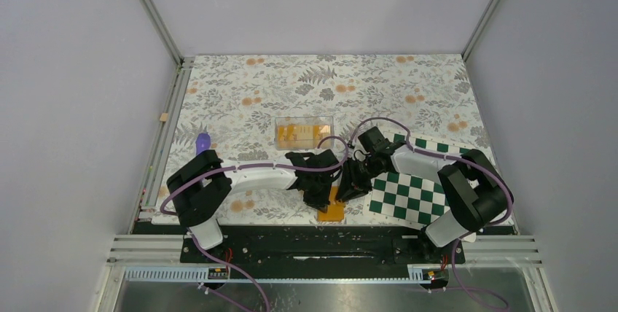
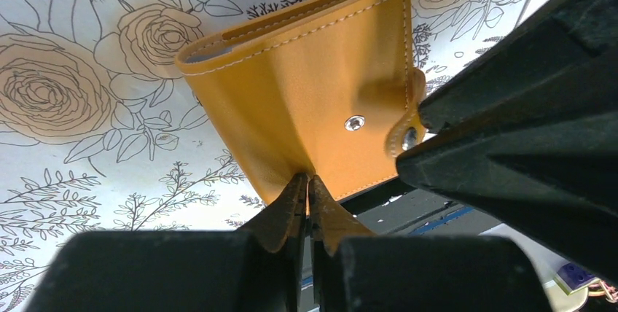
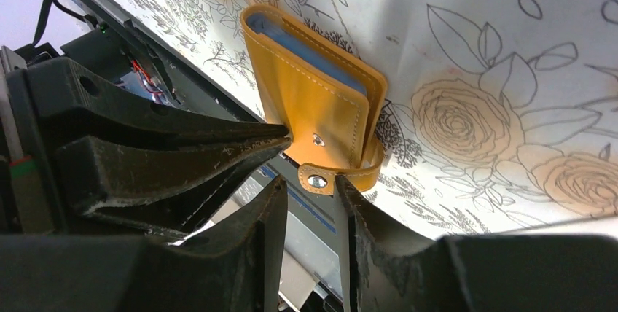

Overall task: Put the credit cards into the card holder
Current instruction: Close the card holder at the center of the board.

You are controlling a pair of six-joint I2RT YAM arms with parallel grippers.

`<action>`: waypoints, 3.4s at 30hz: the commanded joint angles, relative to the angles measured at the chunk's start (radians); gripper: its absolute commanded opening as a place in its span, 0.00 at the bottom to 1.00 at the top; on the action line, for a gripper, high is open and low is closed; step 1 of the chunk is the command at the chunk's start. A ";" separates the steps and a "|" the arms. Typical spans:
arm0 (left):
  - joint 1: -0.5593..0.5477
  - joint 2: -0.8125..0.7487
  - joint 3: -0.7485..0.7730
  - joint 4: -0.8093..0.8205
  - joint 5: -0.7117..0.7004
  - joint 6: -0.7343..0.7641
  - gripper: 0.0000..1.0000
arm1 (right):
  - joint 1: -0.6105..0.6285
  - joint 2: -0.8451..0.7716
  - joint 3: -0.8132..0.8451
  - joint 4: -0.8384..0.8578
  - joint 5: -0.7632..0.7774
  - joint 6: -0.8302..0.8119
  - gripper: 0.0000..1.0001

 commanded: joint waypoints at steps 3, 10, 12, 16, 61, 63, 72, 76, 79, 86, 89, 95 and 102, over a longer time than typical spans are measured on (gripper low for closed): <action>-0.012 0.014 0.012 -0.036 -0.048 0.023 0.05 | 0.006 0.047 -0.009 0.079 -0.049 0.036 0.36; -0.003 -0.069 -0.066 0.129 0.034 -0.037 0.18 | 0.015 0.079 -0.037 0.135 -0.034 0.056 0.31; 0.002 -0.099 -0.102 0.184 0.043 -0.070 0.19 | 0.015 0.085 -0.043 0.142 -0.029 0.058 0.30; 0.039 -0.164 -0.215 0.336 0.075 -0.159 0.27 | 0.016 0.095 -0.045 0.146 -0.025 0.057 0.29; 0.178 -0.120 -0.462 0.816 0.191 -0.312 0.00 | 0.017 0.048 -0.049 0.169 -0.049 0.080 0.19; 0.179 -0.144 -0.447 0.757 0.168 -0.288 0.00 | 0.017 0.030 -0.048 0.168 -0.046 0.079 0.21; 0.167 -0.178 -0.393 0.617 0.121 -0.226 0.00 | 0.017 0.001 -0.023 0.158 -0.040 0.063 0.23; 0.158 -0.173 -0.369 0.569 0.106 -0.207 0.00 | 0.017 0.011 0.005 0.152 -0.039 0.057 0.23; 0.148 -0.170 -0.336 0.495 0.083 -0.179 0.00 | 0.018 0.035 0.038 0.144 -0.036 0.051 0.22; 0.135 -0.164 -0.311 0.455 0.072 -0.165 0.00 | 0.050 0.134 0.119 0.088 0.034 0.006 0.20; 0.133 -0.164 -0.307 0.453 0.073 -0.165 0.00 | 0.072 0.179 0.143 0.034 0.104 -0.023 0.19; 0.133 -0.190 -0.304 0.435 0.059 -0.170 0.00 | 0.092 0.214 0.136 -0.012 0.181 -0.051 0.16; 0.133 -0.194 -0.299 0.405 0.050 -0.174 0.00 | 0.092 0.211 0.132 -0.019 0.193 -0.058 0.16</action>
